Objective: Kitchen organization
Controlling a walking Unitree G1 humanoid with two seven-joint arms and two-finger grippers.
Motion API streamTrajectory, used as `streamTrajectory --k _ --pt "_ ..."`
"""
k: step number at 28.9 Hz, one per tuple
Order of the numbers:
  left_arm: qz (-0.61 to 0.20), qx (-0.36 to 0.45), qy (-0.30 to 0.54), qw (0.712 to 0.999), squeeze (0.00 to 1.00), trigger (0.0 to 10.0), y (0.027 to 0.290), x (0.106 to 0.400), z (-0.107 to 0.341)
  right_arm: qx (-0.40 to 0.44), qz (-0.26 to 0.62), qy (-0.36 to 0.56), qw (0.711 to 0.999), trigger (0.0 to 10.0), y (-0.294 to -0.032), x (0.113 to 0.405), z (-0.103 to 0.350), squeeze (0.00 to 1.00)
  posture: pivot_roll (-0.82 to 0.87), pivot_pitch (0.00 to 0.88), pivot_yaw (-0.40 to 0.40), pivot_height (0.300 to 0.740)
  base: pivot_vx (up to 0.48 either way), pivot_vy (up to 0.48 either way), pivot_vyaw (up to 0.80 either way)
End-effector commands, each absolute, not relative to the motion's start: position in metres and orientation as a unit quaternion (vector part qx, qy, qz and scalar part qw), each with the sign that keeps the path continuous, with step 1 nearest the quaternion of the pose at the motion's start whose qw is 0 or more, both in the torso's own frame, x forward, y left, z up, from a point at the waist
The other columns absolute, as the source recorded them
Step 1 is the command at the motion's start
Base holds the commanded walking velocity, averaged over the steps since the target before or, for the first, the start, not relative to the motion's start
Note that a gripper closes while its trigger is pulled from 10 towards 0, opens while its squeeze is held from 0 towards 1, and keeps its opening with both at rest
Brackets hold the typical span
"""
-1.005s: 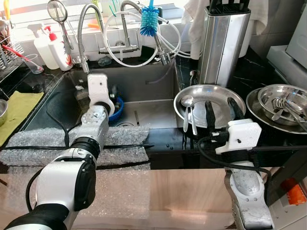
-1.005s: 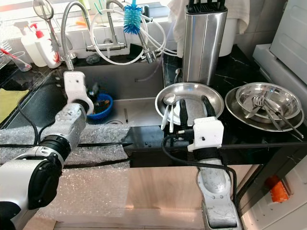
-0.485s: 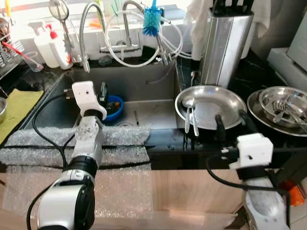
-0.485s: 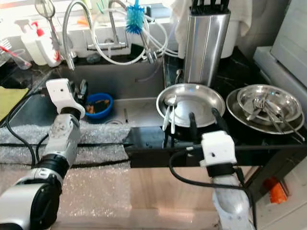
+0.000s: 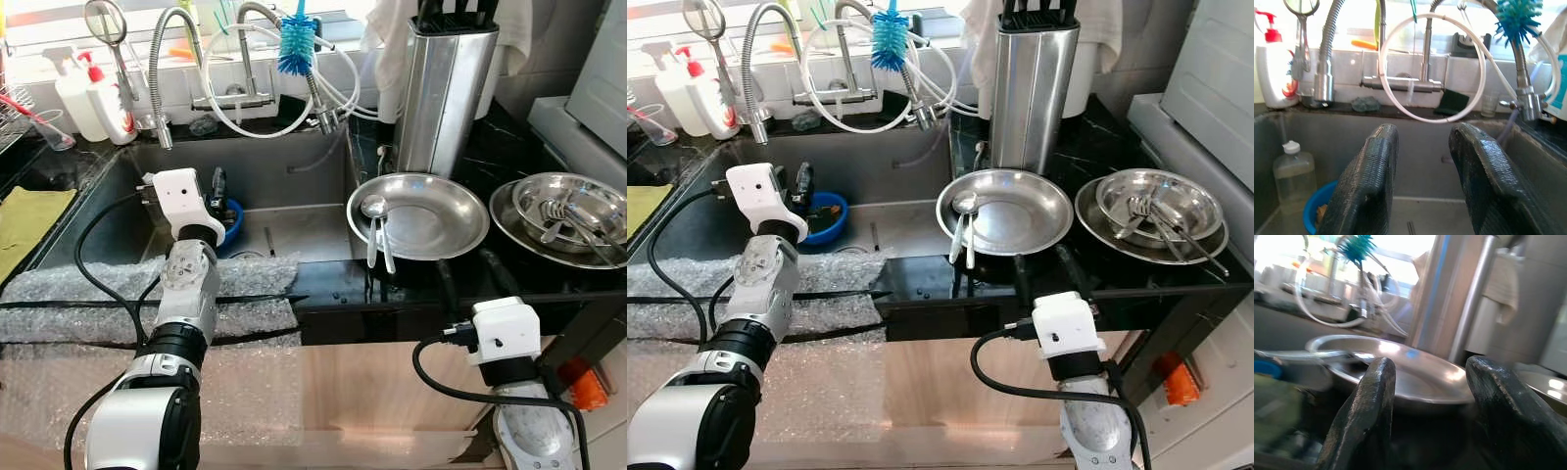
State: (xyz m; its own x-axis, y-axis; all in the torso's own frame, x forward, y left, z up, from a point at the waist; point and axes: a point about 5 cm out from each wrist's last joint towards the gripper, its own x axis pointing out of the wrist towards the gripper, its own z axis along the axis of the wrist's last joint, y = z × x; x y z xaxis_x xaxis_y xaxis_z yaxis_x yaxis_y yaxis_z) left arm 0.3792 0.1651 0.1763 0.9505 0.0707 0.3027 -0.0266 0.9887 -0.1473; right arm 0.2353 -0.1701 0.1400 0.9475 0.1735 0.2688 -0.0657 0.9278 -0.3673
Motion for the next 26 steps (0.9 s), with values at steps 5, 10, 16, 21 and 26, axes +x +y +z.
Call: streamTrajectory --k 5,10,16,21,26 --pt "0.013 -0.065 -0.153 0.986 0.00 10.0 0.158 0.378 0.176 -0.167 0.133 -0.243 0.946 10.0 -0.135 0.245 0.186 0.00 -0.08 0.026 0.110 0.740 0.000 0.000 0.00" --pt "0.005 -0.063 -0.153 0.986 0.00 10.0 0.153 0.377 0.176 -0.157 0.141 -0.263 0.941 10.0 -0.124 0.251 0.197 0.00 -0.08 0.019 0.113 0.740 0.000 0.000 0.00" --pt "0.007 -0.056 -0.150 0.987 0.00 10.0 0.156 0.377 0.175 -0.157 0.234 -0.240 0.929 10.0 -0.093 0.261 0.192 0.00 -0.06 0.024 0.108 0.740 0.000 0.000 0.00" --pt "0.009 -0.052 -0.148 0.988 0.00 10.0 0.159 0.376 0.174 -0.157 0.242 -0.219 0.932 10.0 -0.091 0.264 0.187 0.00 -0.06 0.030 0.107 0.740 0.000 0.000 0.00" --pt "0.009 -0.051 -0.143 0.988 0.00 10.0 0.159 0.376 0.172 -0.171 0.199 -0.183 0.948 10.0 -0.113 0.268 0.176 0.00 -0.06 0.036 0.110 0.740 0.000 0.000 0.00"
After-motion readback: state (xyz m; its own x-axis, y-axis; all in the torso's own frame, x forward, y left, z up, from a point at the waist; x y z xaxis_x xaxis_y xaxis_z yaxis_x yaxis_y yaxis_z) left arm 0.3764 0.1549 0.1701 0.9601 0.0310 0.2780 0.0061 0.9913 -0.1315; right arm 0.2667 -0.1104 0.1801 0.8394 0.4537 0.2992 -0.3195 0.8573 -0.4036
